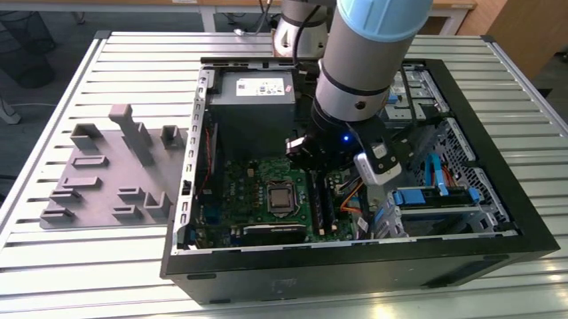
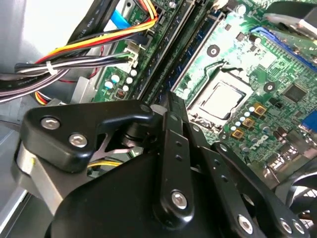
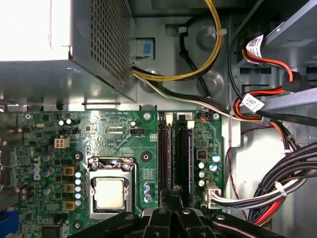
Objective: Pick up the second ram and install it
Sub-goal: 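Press down the second ram until it locks into place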
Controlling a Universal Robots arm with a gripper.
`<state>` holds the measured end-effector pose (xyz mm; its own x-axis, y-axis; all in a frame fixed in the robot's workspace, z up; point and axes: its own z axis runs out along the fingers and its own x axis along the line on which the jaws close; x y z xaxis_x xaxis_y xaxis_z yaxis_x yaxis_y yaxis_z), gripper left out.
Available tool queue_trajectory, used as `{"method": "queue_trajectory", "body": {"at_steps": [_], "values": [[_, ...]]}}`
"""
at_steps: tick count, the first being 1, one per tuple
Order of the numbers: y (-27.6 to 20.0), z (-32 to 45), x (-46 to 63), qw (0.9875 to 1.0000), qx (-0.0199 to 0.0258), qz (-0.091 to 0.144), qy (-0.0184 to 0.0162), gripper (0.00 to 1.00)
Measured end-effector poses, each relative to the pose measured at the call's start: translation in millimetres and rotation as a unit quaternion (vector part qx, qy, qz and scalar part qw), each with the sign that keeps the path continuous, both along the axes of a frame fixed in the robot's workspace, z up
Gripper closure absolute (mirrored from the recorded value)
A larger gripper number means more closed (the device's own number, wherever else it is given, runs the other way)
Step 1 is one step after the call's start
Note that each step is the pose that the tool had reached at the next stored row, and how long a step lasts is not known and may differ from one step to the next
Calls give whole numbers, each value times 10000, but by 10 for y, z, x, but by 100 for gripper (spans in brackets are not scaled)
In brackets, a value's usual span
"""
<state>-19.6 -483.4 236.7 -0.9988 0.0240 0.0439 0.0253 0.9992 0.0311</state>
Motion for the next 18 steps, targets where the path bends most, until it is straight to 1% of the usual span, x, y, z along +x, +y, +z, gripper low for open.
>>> {"method": "queue_trajectory", "body": {"at_steps": [1,2,6,12,18], "values": [[0,0,0,10000,0,0,0,87],[0,0,0,10000,0,0,0,89],[0,-8,0,10000,0,0,1,89],[0,-111,0,10000,-1,2,1,89],[-2,-174,0,10000,-7,1,4,89]]}}
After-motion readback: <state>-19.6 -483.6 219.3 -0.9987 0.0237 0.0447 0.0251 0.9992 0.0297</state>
